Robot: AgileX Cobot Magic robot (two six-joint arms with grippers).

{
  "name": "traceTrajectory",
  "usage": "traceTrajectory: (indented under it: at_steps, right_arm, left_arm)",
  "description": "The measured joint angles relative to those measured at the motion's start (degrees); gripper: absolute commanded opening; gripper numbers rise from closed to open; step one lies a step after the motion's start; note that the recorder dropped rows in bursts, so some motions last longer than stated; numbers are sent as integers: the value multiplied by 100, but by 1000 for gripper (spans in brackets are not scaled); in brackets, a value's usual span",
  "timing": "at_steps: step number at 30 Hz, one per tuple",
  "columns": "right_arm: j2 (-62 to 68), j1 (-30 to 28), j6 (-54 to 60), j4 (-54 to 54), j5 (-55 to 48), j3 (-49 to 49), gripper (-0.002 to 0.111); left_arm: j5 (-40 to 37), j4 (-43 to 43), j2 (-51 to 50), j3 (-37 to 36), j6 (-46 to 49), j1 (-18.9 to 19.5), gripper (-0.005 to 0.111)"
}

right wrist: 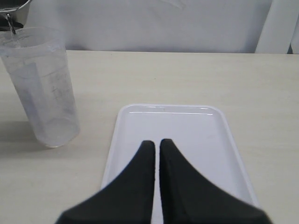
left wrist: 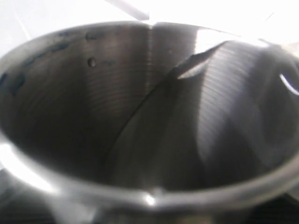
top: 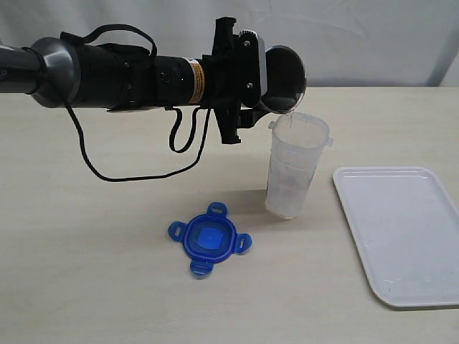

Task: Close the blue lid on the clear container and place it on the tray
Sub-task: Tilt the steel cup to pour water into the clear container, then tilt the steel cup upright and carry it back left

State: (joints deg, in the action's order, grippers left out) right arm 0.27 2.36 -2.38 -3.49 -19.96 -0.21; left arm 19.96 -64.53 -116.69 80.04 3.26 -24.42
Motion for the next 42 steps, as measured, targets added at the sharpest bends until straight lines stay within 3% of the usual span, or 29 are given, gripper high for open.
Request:
traceTrajectory:
  at_steps: [27,42]
  right_arm:
    - [0,0,0,0,0,0,4]
    - [0,0,0,0,0,0,4]
  left_arm:
    - [0,0,0,0,-65,0,0]
    - [0,224,0,0,-2107,0,0]
